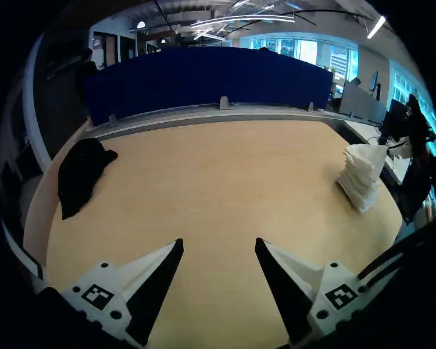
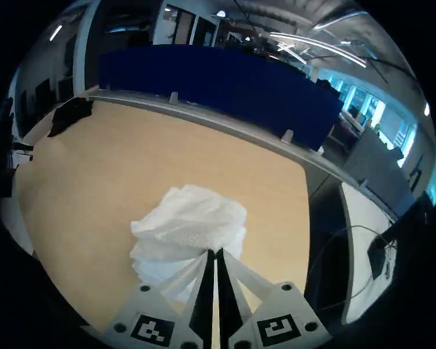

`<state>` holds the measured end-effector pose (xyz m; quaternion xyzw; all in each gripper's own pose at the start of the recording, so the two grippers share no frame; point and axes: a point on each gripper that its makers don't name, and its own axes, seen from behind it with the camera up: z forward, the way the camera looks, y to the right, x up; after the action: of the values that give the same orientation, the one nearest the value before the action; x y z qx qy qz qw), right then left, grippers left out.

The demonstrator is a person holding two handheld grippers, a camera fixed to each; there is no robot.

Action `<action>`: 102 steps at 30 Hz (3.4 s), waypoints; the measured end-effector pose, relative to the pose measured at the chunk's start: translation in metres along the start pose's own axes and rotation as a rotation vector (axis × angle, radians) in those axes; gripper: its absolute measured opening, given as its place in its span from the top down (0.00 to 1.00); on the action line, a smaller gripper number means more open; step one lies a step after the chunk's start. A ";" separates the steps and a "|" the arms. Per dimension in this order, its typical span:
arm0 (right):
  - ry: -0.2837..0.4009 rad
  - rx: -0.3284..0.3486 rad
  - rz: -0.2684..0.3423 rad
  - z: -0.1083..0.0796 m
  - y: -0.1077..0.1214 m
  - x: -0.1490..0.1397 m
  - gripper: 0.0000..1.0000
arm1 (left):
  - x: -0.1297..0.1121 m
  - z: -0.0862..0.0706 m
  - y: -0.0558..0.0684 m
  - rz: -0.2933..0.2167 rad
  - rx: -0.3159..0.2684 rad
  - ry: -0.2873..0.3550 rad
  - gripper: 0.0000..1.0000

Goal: Fold towel

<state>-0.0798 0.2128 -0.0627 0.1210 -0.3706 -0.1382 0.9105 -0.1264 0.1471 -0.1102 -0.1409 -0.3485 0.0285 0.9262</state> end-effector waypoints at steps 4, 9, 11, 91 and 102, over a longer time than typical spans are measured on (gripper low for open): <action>-0.020 -0.007 0.020 0.003 -0.002 -0.019 0.97 | 0.002 -0.001 0.001 0.011 -0.001 0.000 0.09; -0.052 -0.018 0.043 0.008 -0.002 -0.044 0.97 | 0.004 -0.003 0.002 0.015 0.002 0.002 0.08; -0.068 -0.022 0.054 0.011 -0.003 -0.055 0.97 | 0.003 -0.004 0.001 0.014 0.003 0.002 0.09; 0.606 -0.085 0.320 -0.017 -0.166 0.171 0.00 | 0.064 0.011 -0.069 -0.070 0.060 0.247 0.09; 0.673 -0.157 0.308 -0.021 -0.173 0.193 0.00 | 0.093 0.011 -0.090 -0.099 0.092 0.361 0.09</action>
<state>0.0402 -0.0121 -0.0094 0.0324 -0.0528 0.0198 0.9979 -0.0672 0.0777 -0.0179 -0.0838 -0.1814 -0.0271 0.9794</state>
